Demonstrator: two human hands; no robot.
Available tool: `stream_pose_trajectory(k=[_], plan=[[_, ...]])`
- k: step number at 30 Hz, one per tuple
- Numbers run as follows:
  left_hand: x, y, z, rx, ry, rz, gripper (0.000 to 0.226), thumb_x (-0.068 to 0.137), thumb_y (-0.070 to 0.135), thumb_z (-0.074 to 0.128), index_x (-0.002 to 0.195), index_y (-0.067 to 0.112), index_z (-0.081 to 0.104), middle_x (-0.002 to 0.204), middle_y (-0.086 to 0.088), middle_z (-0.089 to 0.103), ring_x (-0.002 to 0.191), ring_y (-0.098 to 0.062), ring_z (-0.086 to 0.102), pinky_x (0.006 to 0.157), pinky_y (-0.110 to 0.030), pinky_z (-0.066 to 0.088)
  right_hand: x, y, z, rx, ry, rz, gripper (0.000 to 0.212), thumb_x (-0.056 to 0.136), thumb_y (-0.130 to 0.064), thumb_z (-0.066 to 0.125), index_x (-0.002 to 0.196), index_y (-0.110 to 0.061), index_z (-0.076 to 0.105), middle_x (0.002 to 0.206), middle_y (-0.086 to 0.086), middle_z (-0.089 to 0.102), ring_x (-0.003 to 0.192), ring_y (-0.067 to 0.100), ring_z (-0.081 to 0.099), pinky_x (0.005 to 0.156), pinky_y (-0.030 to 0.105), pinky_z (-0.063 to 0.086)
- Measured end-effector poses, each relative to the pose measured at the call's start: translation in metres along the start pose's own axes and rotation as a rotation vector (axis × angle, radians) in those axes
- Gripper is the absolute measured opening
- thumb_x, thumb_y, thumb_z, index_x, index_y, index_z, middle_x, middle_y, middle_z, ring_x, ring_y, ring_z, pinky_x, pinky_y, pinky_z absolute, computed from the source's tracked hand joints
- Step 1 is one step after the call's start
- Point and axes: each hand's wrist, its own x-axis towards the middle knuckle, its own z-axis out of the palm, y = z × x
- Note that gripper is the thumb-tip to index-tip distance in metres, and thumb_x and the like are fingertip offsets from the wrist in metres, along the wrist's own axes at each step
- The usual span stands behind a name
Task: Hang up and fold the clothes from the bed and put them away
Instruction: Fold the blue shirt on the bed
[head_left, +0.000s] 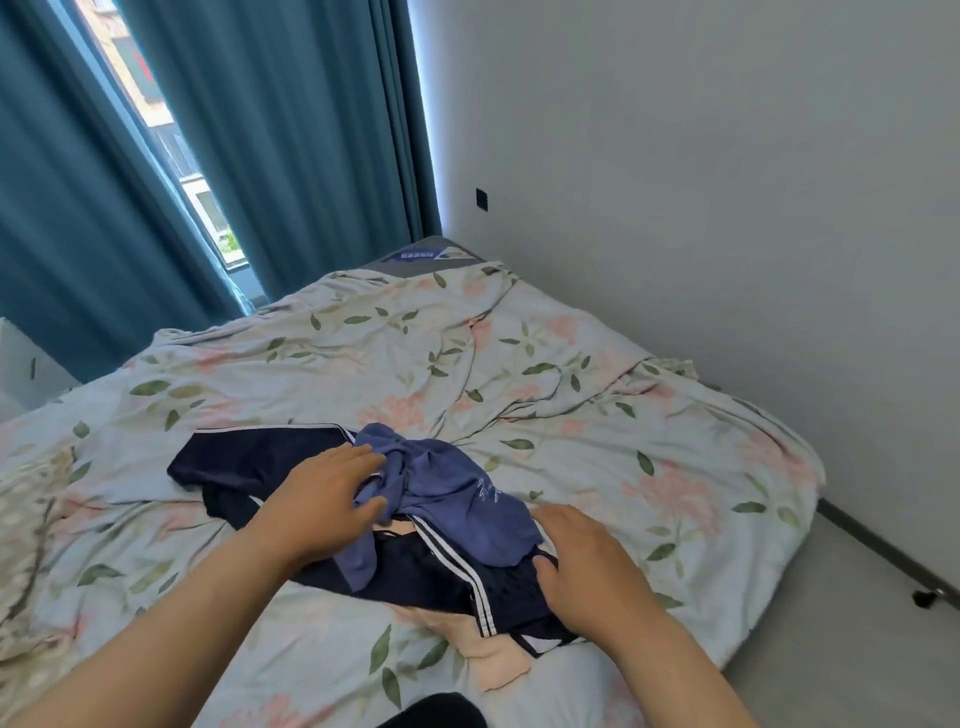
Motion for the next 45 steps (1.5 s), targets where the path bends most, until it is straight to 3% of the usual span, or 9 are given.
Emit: stream_pose_trajectory(k=[11, 16, 20, 22, 27, 31, 36, 40, 45], plan=[[0.165, -0.101, 0.226, -0.101, -0.076, -0.102, 0.055, 0.089, 0.038, 0.068, 0.137, 0.015, 0.054, 0.138, -0.004, 0.056, 0.126, -0.025, 0.051, 0.097, -0.039, 0.044, 0.140, 0.079, 0.217, 0.055, -0.125, 0.026, 0.013, 0.096, -0.024, 0.052, 0.106, -0.017, 0.048, 0.115, -0.001, 0.052, 0.110, 0.024, 0.051, 0.091, 0.043, 0.046], [0.180, -0.163, 0.306, -0.035, -0.017, -0.243, 0.079, 0.079, 0.047, 0.076, 0.145, 0.020, 0.043, 0.140, -0.004, 0.049, 0.132, -0.028, 0.044, 0.097, -0.043, 0.044, 0.185, 0.081, 0.313, 0.138, -0.065, 0.023, 0.039, 0.088, -0.048, 0.068, 0.107, -0.018, 0.051, 0.115, -0.002, 0.054, 0.107, 0.023, 0.050, 0.091, 0.041, 0.047], [0.173, -0.197, 0.346, -0.249, 0.089, -0.182, 0.011, 0.082, 0.020, 0.071, 0.088, 0.013, 0.064, 0.090, -0.007, 0.066, 0.087, -0.033, 0.061, 0.071, -0.043, 0.045, 0.193, 0.082, 0.363, -0.022, 0.062, 0.025, 0.023, 0.094, -0.039, 0.062, 0.106, -0.019, 0.061, 0.111, 0.000, 0.054, 0.104, 0.025, 0.048, 0.082, 0.032, 0.037], [0.166, -0.204, 0.351, -0.383, 0.187, -0.193, 0.017, 0.087, 0.013, 0.061, 0.070, 0.014, 0.059, 0.068, -0.002, 0.060, 0.070, -0.026, 0.056, 0.060, -0.037, 0.040, 0.187, 0.079, 0.370, -0.024, 0.105, 0.073, 0.022, 0.099, -0.034, 0.055, 0.095, -0.017, 0.067, 0.102, 0.003, 0.057, 0.099, 0.026, 0.050, 0.076, 0.032, 0.035], [0.143, -0.199, 0.329, -0.959, 0.208, -0.187, 0.024, 0.095, 0.018, 0.056, 0.076, 0.014, 0.069, 0.075, -0.005, 0.069, 0.074, -0.021, 0.060, 0.067, -0.035, 0.046, 0.142, 0.055, 0.352, 0.155, 0.163, 0.216, 0.041, 0.095, -0.036, 0.059, 0.061, -0.014, 0.051, 0.067, 0.006, 0.048, 0.072, 0.021, 0.043, 0.065, 0.032, 0.036], [0.110, -0.195, 0.310, -1.212, 0.010, -0.074, 0.028, 0.101, 0.030, 0.050, 0.089, 0.031, 0.074, 0.092, -0.002, 0.077, 0.086, -0.021, 0.072, 0.079, -0.044, 0.056, 0.078, 0.033, 0.333, 0.168, 0.118, 0.344, 0.041, 0.094, -0.031, 0.058, 0.061, -0.011, 0.044, 0.066, 0.012, 0.047, 0.058, 0.012, 0.036, 0.057, 0.029, 0.029], [0.080, -0.212, 0.302, -1.170, -0.148, 0.088, 0.023, 0.096, 0.024, 0.057, 0.086, 0.013, 0.073, 0.083, -0.008, 0.075, 0.079, -0.022, 0.072, 0.072, -0.038, 0.053, -0.001, 0.017, 0.309, -0.070, 0.072, 0.558, 0.033, 0.092, -0.026, 0.058, 0.061, -0.014, 0.053, 0.065, 0.002, 0.051, 0.061, 0.014, 0.042, 0.060, 0.034, 0.033], [0.068, -0.232, 0.316, -0.671, -0.239, 0.329, 0.031, 0.081, 0.023, 0.063, 0.056, 0.015, 0.045, 0.054, 0.001, 0.045, 0.054, -0.008, 0.040, 0.057, -0.029, 0.030, -0.037, 0.004, 0.318, -0.241, -0.009, 0.578, 0.041, 0.088, -0.023, 0.056, 0.051, -0.020, 0.039, 0.059, 0.002, 0.043, 0.066, 0.017, 0.039, 0.061, 0.035, 0.032], [0.055, -0.260, 0.337, -0.407, -0.232, 0.212, 0.028, 0.084, 0.029, 0.057, 0.060, 0.016, 0.052, 0.056, 0.002, 0.059, 0.054, -0.011, 0.051, 0.055, -0.031, 0.040, -0.042, 0.000, 0.342, -0.268, 0.013, 0.573, 0.028, 0.090, -0.025, 0.052, 0.068, -0.009, 0.060, 0.081, 0.005, 0.060, 0.079, 0.022, 0.055, 0.070, 0.038, 0.045]])
